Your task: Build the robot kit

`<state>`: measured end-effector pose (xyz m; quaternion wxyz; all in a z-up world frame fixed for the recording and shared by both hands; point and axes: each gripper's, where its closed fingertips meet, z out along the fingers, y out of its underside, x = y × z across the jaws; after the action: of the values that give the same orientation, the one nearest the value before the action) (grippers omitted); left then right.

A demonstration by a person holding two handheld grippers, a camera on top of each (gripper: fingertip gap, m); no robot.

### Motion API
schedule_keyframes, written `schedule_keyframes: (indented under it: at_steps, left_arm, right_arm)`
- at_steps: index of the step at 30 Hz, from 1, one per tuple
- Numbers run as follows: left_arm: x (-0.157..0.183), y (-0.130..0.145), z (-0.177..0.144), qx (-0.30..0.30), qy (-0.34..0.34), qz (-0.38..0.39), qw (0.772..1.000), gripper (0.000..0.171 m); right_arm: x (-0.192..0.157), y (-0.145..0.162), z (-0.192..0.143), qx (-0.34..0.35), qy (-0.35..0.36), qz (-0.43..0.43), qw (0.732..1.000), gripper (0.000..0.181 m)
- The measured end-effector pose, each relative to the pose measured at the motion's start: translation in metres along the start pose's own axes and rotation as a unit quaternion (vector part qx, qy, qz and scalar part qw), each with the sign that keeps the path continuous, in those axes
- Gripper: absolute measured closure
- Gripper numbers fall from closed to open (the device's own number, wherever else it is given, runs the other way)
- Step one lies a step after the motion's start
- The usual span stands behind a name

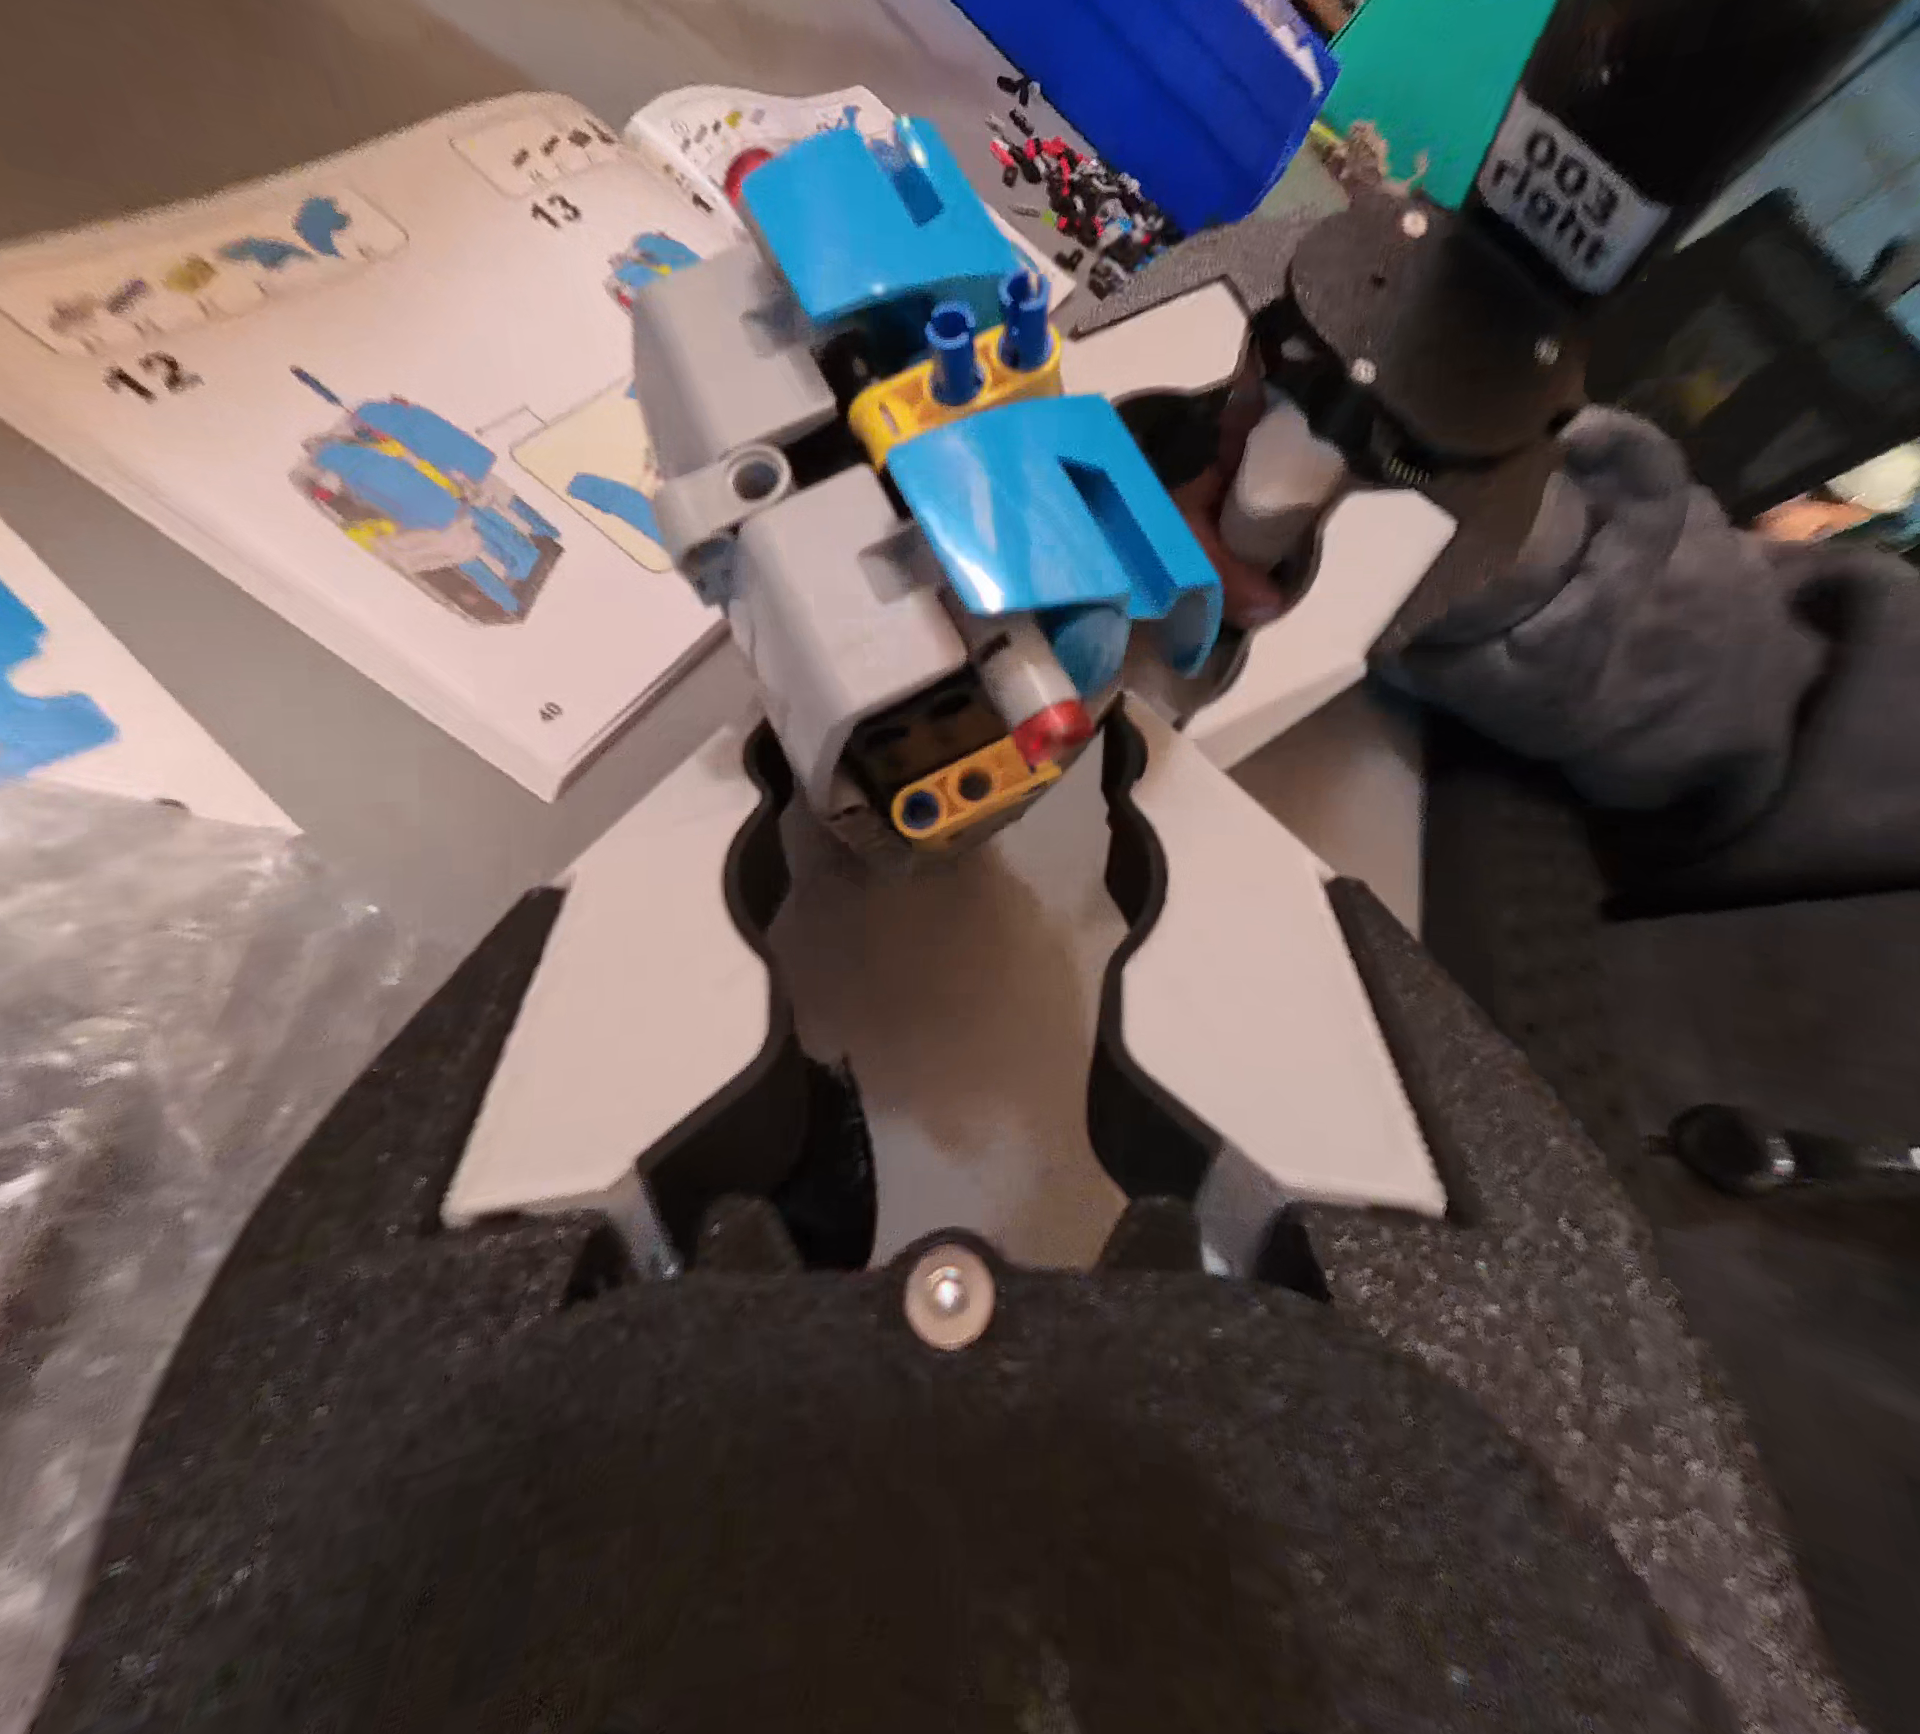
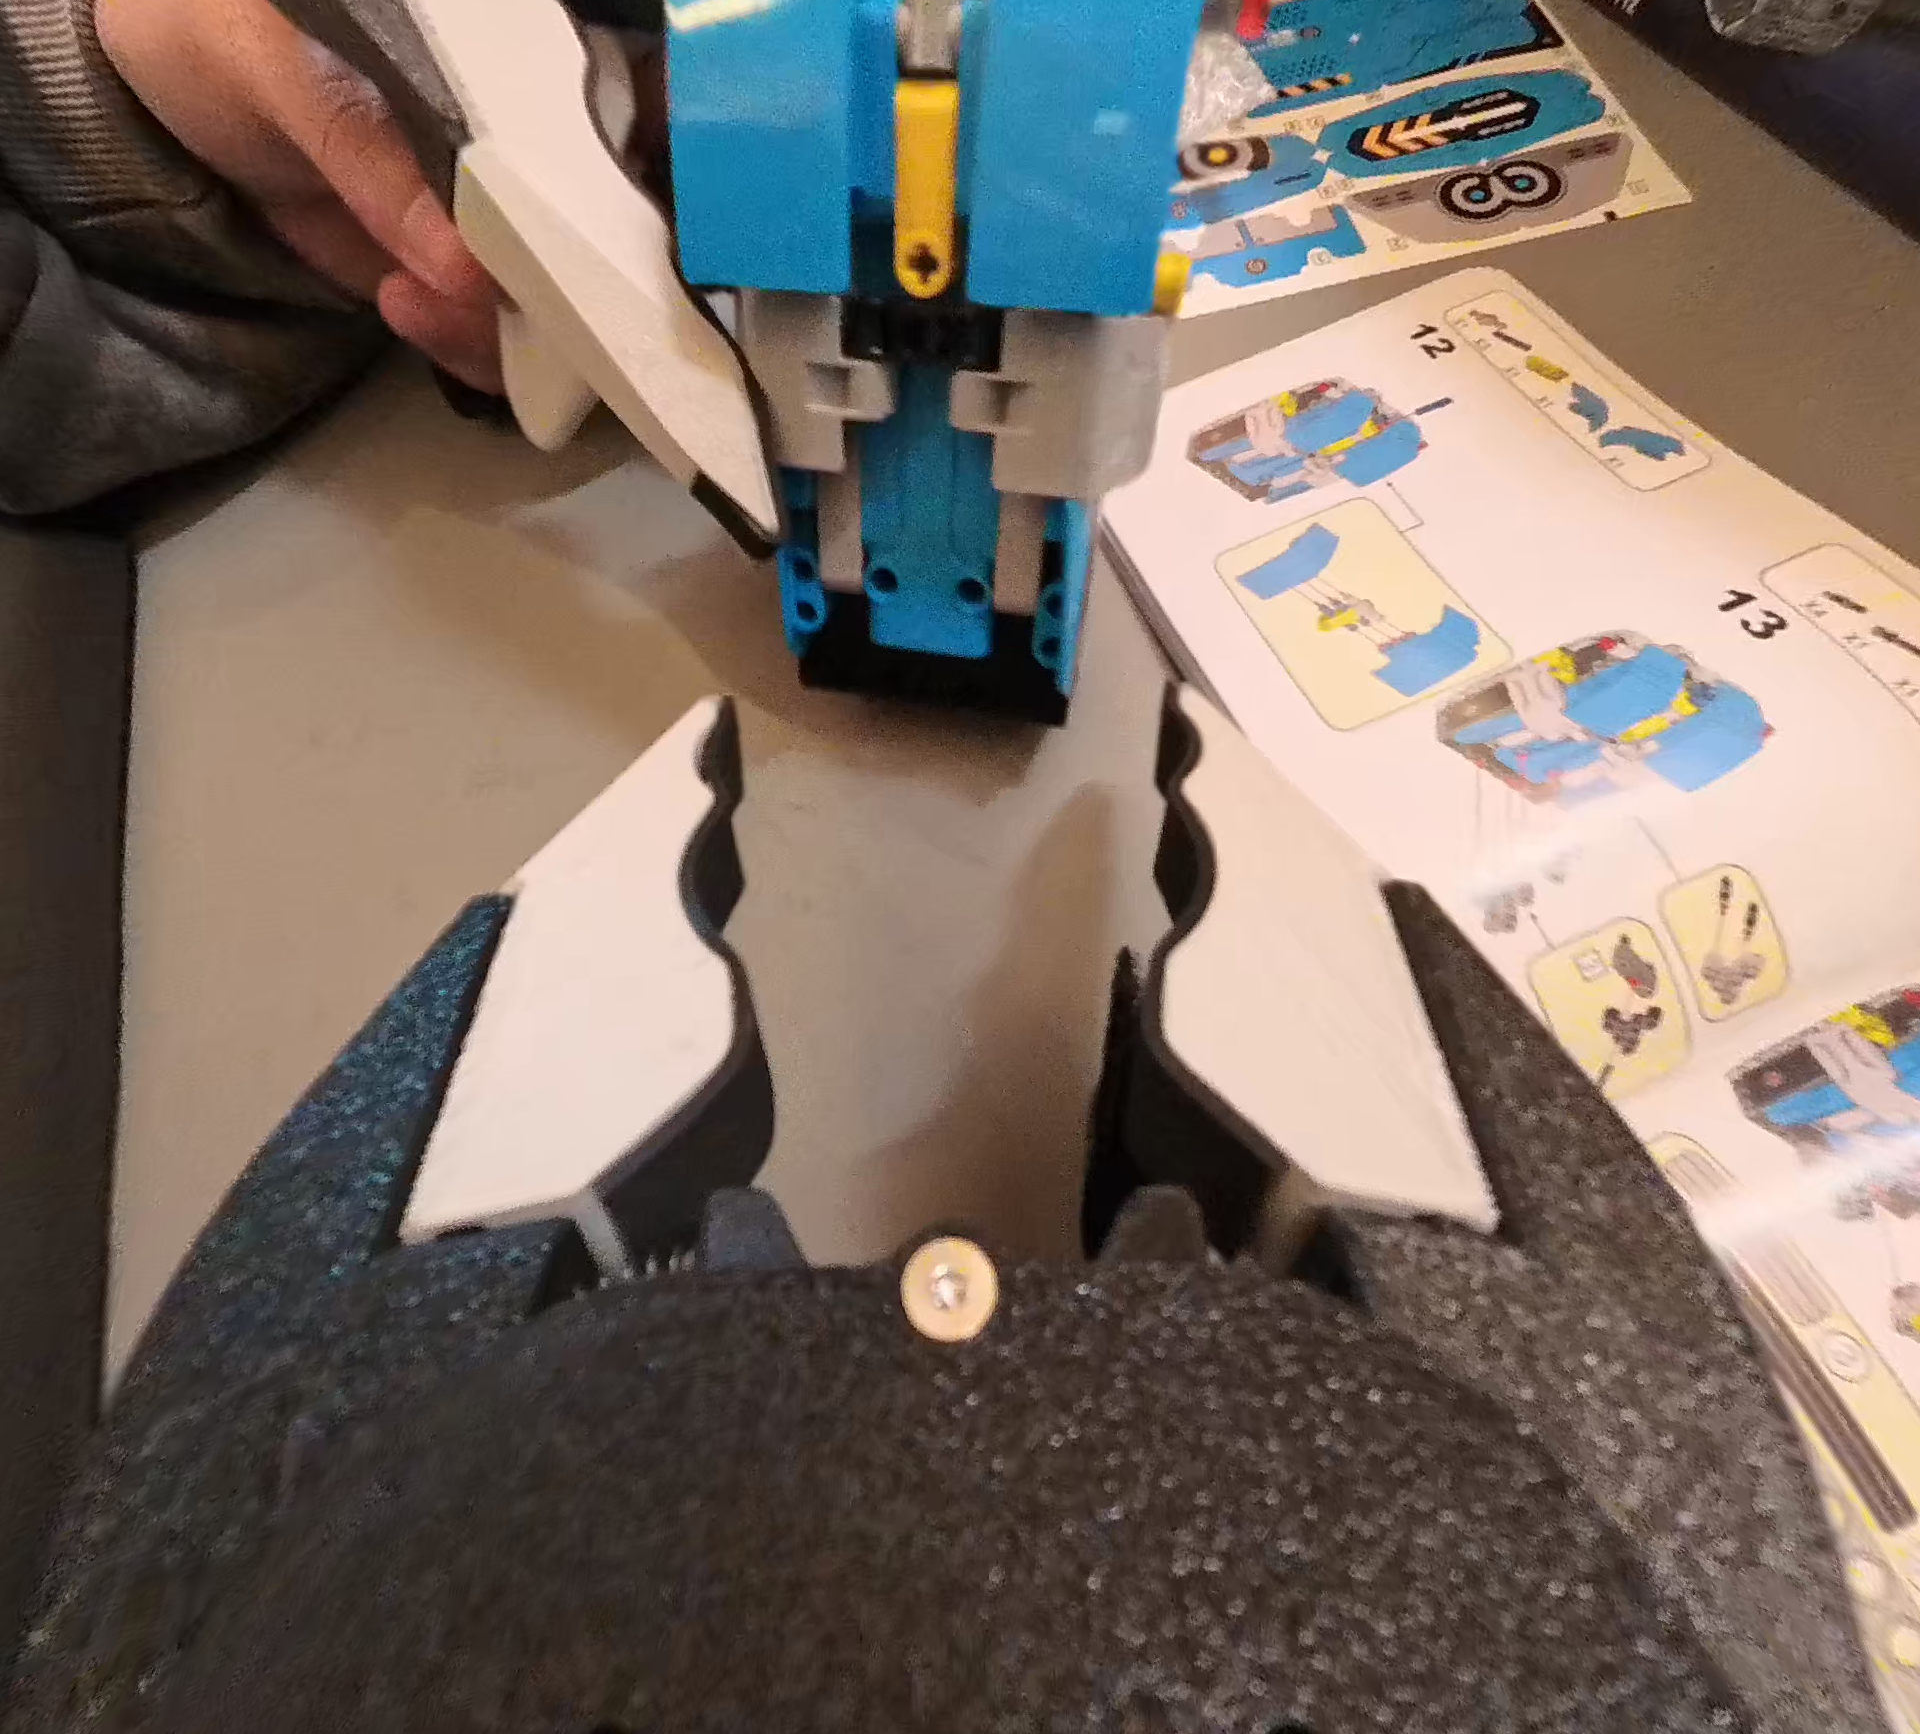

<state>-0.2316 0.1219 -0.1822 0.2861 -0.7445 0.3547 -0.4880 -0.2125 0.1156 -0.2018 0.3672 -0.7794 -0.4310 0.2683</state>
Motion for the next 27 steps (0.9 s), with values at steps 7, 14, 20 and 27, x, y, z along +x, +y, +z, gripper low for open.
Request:
schedule_keyframes:
  at_steps: [7,14,20,27]
  left_arm:
    - [0.019,0.011,0.010,-0.025,0.058,-0.049,0.997,0.111]
    - [0.026,0.008,0.007,-0.021,0.081,-0.054,0.995,0.108]
    - [0.033,0.035,0.006,-0.100,0.101,-0.017,0.990,0.101]
    - [0.033,0.044,0.010,-0.123,0.083,0.022,0.989,0.105]
  right_arm:
    - [0.000,0.004,0.017,-0.038,0.052,-0.013,0.998,0.093]
    - [-0.022,0.023,0.001,-0.092,-0.010,0.037,0.995,0.114]
    - [-0.036,0.046,-0.023,-0.134,-0.032,0.033,0.990,0.114]
    - [-0.040,0.053,-0.028,-0.150,-0.046,0.024,0.987,0.114]
